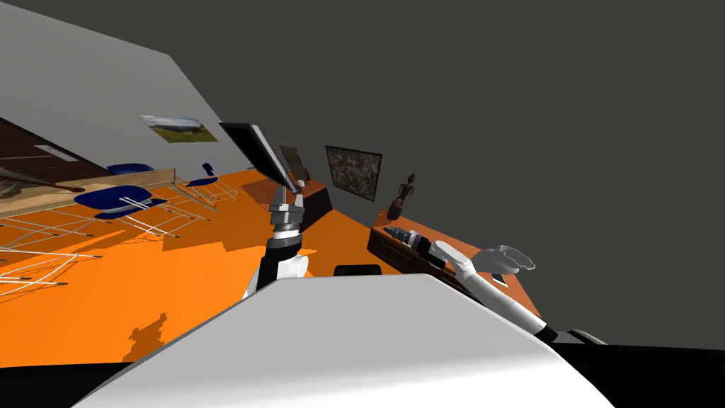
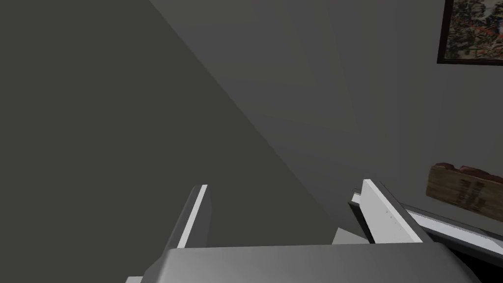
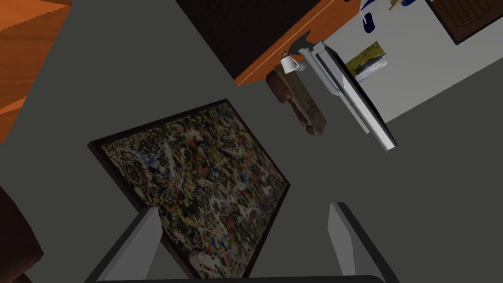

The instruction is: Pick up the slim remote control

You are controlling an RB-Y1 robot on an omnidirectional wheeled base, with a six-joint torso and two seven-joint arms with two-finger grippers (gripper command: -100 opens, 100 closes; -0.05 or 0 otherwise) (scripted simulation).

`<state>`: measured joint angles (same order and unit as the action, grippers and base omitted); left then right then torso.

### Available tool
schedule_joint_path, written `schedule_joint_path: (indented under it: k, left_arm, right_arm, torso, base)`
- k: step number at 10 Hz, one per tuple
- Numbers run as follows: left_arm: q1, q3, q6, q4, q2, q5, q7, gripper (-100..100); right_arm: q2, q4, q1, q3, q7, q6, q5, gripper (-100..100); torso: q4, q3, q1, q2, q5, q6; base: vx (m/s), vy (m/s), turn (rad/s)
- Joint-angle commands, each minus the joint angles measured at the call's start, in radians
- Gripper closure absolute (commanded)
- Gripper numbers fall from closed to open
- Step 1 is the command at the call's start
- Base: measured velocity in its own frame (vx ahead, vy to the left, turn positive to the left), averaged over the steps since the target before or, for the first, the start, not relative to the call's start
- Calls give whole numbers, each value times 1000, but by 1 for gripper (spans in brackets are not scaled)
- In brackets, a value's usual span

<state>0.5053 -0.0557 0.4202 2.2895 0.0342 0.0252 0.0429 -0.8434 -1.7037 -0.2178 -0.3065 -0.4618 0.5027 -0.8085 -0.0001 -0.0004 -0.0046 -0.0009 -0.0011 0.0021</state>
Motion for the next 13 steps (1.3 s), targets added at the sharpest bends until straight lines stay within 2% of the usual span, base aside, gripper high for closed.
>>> schedule_joint_path:
  k: [1,2,3,4,5,6,7,8,9,10,11,12,13]
  left_arm:
    - [0,0,0,0,0,0,0,0]
    - [0,0,0,0,0,0,0,0]
    - [0,0,0,0,0,0,0,0]
    - [0,0,0,0,0,0,0,0]
    - [0,0,0,0,0,0,0,0]
    - [0,0,0,0,0,0,0,0]
    - [0,0,0,0,0,0,0,0]
    - [0,0,0,0,0,0,0,0]
    - [0,0,0,0,0,0,0,0]
    - [0,0,0,0,0,0,0,0]
    - [0,0,0,0,0,0,0,0]
    - [0,0,0,0,0,0,0,0]
    - [0,0,0,0,0,0,0,0]
  right_arm:
    - [-35,50,11,-33,-30,0,-50,-100]
    - [-35,53,11,-33,-30,0,-67,-100]
    - [-66,96,18,-61,-58,-1,-102,-100]
    - [-66,96,18,-61,-58,-1,-119,-100]
    - [-94,140,24,-90,-85,-3,-154,-100]
    - [-94,140,24,-90,-85,-3,-172,-100]
    - [-120,183,28,-118,-111,-5,-201,-100]
    - [-120,183,28,-118,-111,-5,-223,-100]
    - [-142,225,32,-147,-137,-8,-255,-100]
    - [-142,226,32,-147,-137,-8,-274,-100]
    - [-162,269,35,-176,-162,-11,-306,-100]
    - [-162,269,35,-176,-162,-11,-324,-100]
    - [-179,312,36,-205,-185,-15,-359,-100]
  torso:
    - [0,0,0,0,0,0]
    - [0,0,0,0,0,-1]
    - [0,0,0,0,0,0]
    - [0,0,0,0,0,-1]
    - [0,0,0,0,0,0]
    - [0,0,0,0,0,-1]
    - [0,0,-1,0,0,0]
    - [0,0,-1,0,0,0]
    - [0,0,-1,0,0,0]
    - [0,0,-1,-1,0,-1]
    - [0,0,-1,-1,0,0]
    - [0,0,-2,-1,0,0]
    - [0,0,-2,-1,0,1]
  base:
    - [-19,-35,302]
    - [-16,-35,186]
    - [-20,-32,343]
    - [-16,-34,237]
    - [-18,-35,360]
    - [-18,-41,173]
    - [-14,-38,268]
    - [-16,-49,161]
    - [-21,-48,387]
    - [-15,-49,211]
    - [-15,-51,287]
    - [-14,-49,167]
    - [-18,-51,284]
